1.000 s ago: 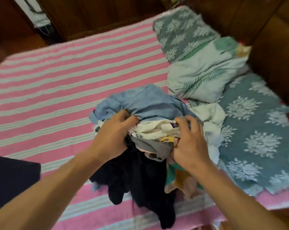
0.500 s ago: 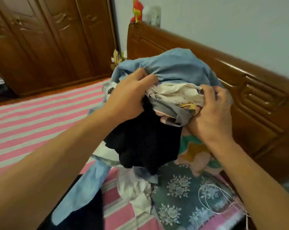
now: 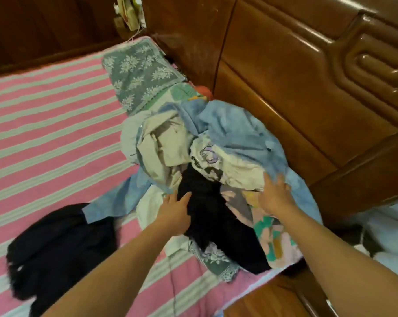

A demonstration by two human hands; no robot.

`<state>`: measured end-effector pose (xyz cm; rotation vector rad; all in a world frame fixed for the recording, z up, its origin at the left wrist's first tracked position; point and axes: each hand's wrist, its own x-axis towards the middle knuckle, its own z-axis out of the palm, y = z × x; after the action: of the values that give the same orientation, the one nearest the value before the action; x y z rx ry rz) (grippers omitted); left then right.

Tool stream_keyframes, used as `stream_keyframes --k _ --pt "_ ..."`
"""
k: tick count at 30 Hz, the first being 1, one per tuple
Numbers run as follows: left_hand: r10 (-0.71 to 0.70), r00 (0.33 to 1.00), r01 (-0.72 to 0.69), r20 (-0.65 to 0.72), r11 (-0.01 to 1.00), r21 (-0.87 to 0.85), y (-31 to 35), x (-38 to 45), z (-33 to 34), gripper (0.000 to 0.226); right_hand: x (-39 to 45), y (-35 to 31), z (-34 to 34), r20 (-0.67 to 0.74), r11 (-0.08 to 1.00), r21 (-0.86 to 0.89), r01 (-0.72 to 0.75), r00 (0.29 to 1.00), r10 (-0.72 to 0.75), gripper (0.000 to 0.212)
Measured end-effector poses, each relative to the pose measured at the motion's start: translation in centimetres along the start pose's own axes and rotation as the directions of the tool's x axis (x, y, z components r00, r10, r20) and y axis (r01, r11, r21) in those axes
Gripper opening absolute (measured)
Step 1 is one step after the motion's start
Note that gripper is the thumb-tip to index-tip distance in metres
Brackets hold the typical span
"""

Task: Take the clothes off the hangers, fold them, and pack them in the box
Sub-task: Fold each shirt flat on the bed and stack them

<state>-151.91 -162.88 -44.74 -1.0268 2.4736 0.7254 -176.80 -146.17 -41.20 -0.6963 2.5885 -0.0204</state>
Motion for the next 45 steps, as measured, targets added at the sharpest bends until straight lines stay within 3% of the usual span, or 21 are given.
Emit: stream_keyframes --k 3,6,10,14,17,19,21,22,24,26,28,30,32,33,36,41,45 --pt "-0.213 0.964 0.235 0.161 0.962 -0.138 -9.0 -6.1 3.6 0.070 -1.3 -4.9 2.3 -0.211 0.975 -0.055 0.216 0.952 -0.222 0.064" --pt "-0.421 0.891 0.452 0.168 0.857 -0.250 -17.4 -12.0 5.2 0.057 -3.6 -13.0 4.8 -0.256 0.834 -0.077 0.546 0.798 -0.546 0.048" --pt "-0.631 0.766 0.630 0.121 0.702 -0.332 -25.2 -18.5 7.2 0.056 -7.2 -23.0 12.1 0.070 0.657 -0.093 0.748 0.663 -0.746 0.036" --pt "-0.733 0.655 0.722 0.185 0.535 -0.439 -33.3 -22.1 10.7 0.098 -11.6 -30.0 21.4 0.337 0.638 0.060 0.768 0.586 -0.737 0.048" --pt "-0.797 0.594 0.729 0.115 0.472 -0.496 -41.9 -19.9 11.4 0.119 -13.0 -34.3 29.5 0.458 0.764 0.174 0.621 0.636 -0.621 0.074" --pt "-0.788 0.615 0.659 0.029 0.493 -0.568 -48.0 -16.2 11.1 0.122 -12.8 -36.8 34.7 0.459 0.874 0.278 0.398 0.744 -0.485 0.099" --pt "-0.725 0.686 0.530 0.061 0.440 -0.725 -51.6 -13.1 11.0 0.114 -13.0 -39.4 38.7 0.432 0.910 0.376 0.177 0.835 -0.341 0.119" --pt "-0.667 0.737 0.436 0.112 0.342 -0.833 -51.9 -12.1 11.8 0.100 -13.5 -40.7 40.4 0.455 0.880 0.469 0.077 0.833 -0.315 0.123" --pt "-0.511 0.849 0.292 0.135 0.241 -0.926 -48.5 -11.9 13.7 0.054 -16.0 -43.4 43.3 0.547 0.721 0.679 -0.140 0.752 -0.369 0.119" --pt "-0.377 0.920 0.225 0.106 0.286 -0.931 -43.5 -13.9 15.7 0.051 -19.6 -44.6 44.5 0.557 0.658 0.730 -0.185 0.719 -0.416 0.104" --pt "-0.305 0.946 0.226 0.107 0.388 -0.893 -39.6 -17.3 15.4 0.047 -22.8 -43.0 42.5 0.499 0.655 0.742 -0.142 0.769 -0.399 0.069" --pt "-0.133 0.980 0.194 0.148 0.466 -0.864 -37.1 -20.2 13.2 0.040 -24.6 -39.5 38.1 0.402 0.655 0.752 -0.073 0.839 -0.367 0.037" --pt "0.068 0.986 0.115 0.154 0.395 -0.911 -34.1 -22.3 9.2 0.037 -25.7 -35.9 31.4 0.261 0.685 0.723 0.092 0.881 -0.394 0.041" --pt "0.100 0.986 0.094 0.136 0.345 -0.934 -32.2 -22.8 6.8 0.035 -25.9 -34.2 27.7 0.174 0.691 0.698 0.185 0.893 -0.415 0.046" --pt "0.025 0.999 0.031 0.039 0.282 -0.959 -26.4 -22.2 0.1 0.024 -24.5 -29.3 15.3 -0.141 0.690 0.592 0.416 0.897 -0.420 0.060" --pt "-0.139 0.974 -0.120 -0.181 0.362 -0.925 -17.9 -16.4 -8.7 0.022 -19.3 -22.3 -5.5 -0.553 0.671 0.417 0.613 0.757 -0.348 0.059" --pt "-0.122 0.975 -0.076 -0.187 0.603 -0.794 -13.4 -10.7 -10.0 0.021 -12.1 -21.9 -14.4 -0.734 0.610 0.361 0.705 0.619 -0.280 0.051"
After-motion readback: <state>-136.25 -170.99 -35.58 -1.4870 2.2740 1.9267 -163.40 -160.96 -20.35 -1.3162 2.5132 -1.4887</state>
